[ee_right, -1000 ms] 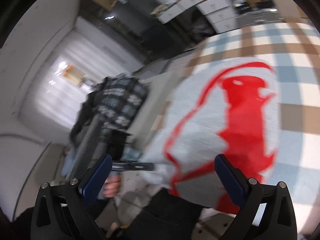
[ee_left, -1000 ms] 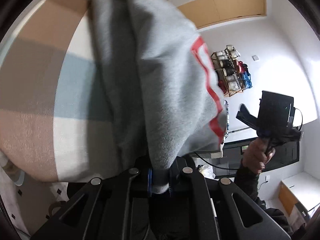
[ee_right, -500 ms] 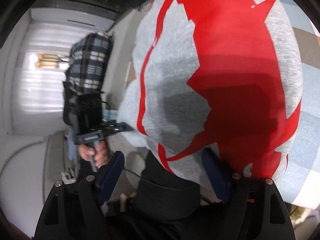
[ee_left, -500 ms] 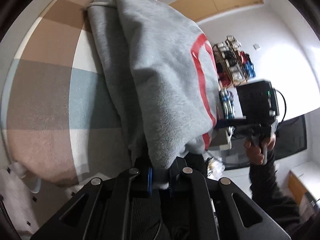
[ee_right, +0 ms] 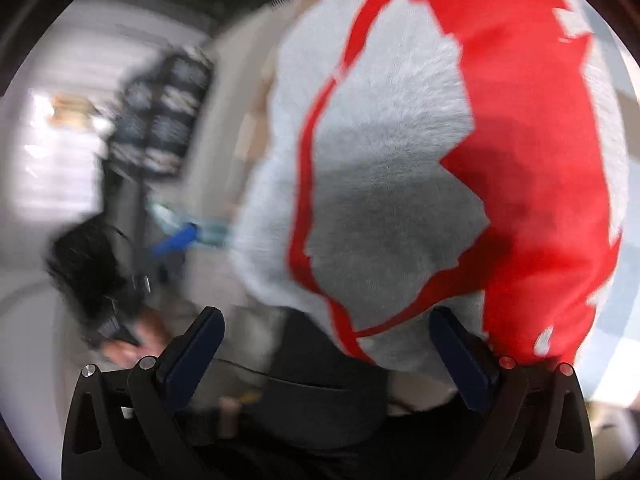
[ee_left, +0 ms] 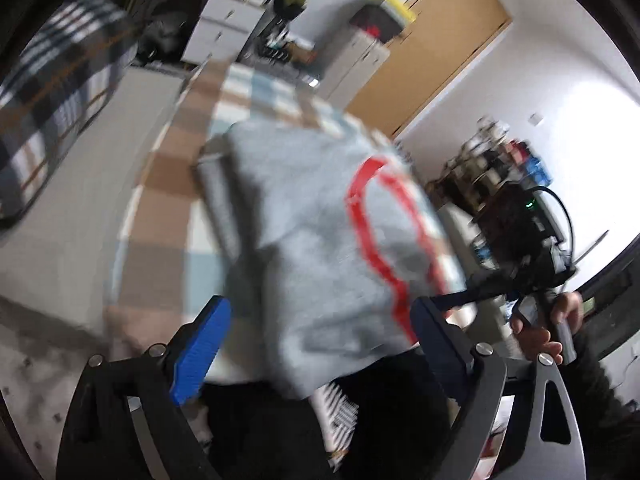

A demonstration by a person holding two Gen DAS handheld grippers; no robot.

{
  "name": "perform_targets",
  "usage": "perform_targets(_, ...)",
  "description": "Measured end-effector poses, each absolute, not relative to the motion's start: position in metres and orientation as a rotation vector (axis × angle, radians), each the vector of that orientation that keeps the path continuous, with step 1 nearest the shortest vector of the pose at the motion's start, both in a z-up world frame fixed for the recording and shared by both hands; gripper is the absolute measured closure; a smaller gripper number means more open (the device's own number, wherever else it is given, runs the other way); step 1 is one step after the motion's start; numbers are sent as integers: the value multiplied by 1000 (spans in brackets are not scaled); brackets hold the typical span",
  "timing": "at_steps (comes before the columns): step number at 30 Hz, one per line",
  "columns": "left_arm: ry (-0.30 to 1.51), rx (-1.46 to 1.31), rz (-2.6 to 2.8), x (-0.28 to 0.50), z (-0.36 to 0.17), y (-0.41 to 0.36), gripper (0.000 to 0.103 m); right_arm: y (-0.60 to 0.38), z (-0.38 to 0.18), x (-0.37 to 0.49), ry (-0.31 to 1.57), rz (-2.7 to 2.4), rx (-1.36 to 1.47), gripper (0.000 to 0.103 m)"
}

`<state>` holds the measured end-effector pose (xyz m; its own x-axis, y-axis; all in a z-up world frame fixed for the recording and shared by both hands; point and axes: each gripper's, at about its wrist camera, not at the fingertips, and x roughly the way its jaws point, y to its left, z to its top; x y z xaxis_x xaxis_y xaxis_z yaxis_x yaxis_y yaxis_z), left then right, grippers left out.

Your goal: Fold large clothes

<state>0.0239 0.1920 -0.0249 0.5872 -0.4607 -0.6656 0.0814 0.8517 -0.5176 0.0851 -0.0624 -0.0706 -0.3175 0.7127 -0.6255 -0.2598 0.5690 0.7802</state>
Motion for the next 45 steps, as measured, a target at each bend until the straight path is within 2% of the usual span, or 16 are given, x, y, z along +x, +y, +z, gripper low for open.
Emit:
perform_targets(1, 909, -439, -338, 29, -25, 180, 15, -78, -67, 92, 1608, 1062, 530, 0)
perform_targets(3, 935, -392, -368, 37, -28, 161, 15, -102, -52, 105, 1520, 1058, 631, 0)
perform_targets(6, 949, -362, -450, 49, -38, 140, 15, -111, -28, 117, 1443, 1059, 629, 0)
perform_targets(10, 1018, -376, -452, 71, -66, 133, 15, -93, -15, 134, 1461, 1017, 563, 0)
perform_targets(13, 1082, -387, -447, 81, -95, 137, 15, -64, -19, 151, 1535, 976, 458, 0)
perform_targets(18, 1014, -296, -469, 66, -92, 136, 15, -22, -73, 161, 1720, 722, 75, 0)
perform_targets(26, 971, -238, -461, 64, -93, 135, 15, 17, -95, 142, 1724, 679, -211, 0)
perform_targets(29, 981, -203, -436, 65, -93, 127, 15, 29, -83, 139, 1756, 688, -340, 0)
perform_targets(31, 983, -194, -428, 68, -94, 123, 15, 39, -65, 140, 1701, 704, -398, 1)
perform_targets(34, 973, -203, -423, 67, -97, 124, 15, 54, -36, 152, 1495, 694, -467, 0)
perform_targets(36, 961, -204, -423, 66, -99, 124, 15, 61, -37, 161, 1425, 640, -534, 0)
perform_targets(42, 945, -216, -434, 65, -98, 128, 15, 62, -96, 176, 1491, 563, -714, 0)
perform_targets(45, 935, -226, -454, 64, -98, 130, 15, 59, -107, 181, 1534, 579, -698, 0)
